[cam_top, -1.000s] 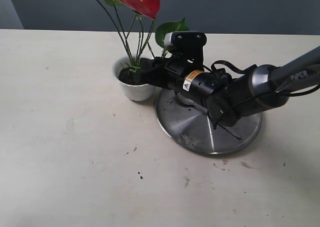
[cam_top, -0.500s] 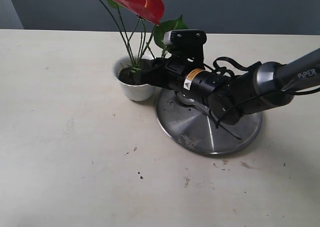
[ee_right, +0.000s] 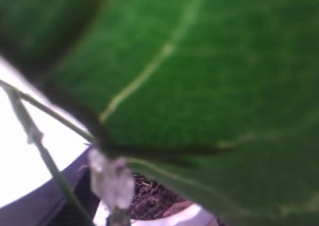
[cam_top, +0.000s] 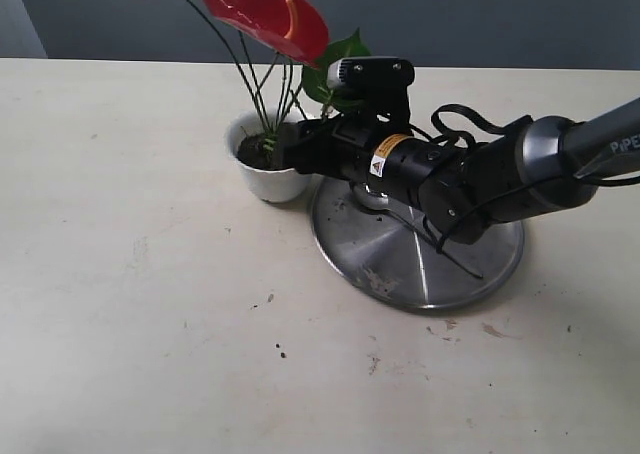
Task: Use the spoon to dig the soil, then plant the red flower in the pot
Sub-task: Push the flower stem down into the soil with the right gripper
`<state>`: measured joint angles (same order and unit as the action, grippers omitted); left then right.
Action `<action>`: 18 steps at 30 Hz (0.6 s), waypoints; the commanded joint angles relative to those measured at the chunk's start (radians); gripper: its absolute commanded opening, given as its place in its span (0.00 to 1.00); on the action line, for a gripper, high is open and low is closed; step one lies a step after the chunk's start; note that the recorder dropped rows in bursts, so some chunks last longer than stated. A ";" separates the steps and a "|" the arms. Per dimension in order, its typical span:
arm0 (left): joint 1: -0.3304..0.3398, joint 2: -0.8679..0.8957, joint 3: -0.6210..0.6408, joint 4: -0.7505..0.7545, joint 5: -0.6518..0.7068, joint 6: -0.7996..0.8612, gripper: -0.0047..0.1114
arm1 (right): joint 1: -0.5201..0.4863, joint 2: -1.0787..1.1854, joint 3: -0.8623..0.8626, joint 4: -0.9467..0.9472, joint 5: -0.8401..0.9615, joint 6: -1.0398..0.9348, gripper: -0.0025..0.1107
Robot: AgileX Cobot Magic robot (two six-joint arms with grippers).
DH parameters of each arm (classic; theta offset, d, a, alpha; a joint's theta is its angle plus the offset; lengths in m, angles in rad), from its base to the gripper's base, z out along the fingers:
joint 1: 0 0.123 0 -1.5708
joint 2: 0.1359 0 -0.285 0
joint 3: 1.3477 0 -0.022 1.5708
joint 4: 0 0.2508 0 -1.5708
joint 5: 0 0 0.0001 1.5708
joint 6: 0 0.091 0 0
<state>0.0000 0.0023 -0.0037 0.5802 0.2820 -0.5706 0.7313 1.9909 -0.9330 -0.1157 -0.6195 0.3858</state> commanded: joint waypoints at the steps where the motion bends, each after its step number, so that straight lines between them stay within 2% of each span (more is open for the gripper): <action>1: 0.001 -0.002 0.004 0.000 0.002 -0.002 0.04 | -0.002 0.004 0.013 -0.009 0.057 -0.018 0.54; 18: 0.001 -0.002 0.004 0.000 0.002 -0.002 0.04 | -0.002 -0.041 0.013 -0.009 0.030 -0.018 0.54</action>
<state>0.0000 0.0023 -0.0037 0.5802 0.2820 -0.5706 0.7313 1.9594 -0.9281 -0.1177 -0.6020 0.3787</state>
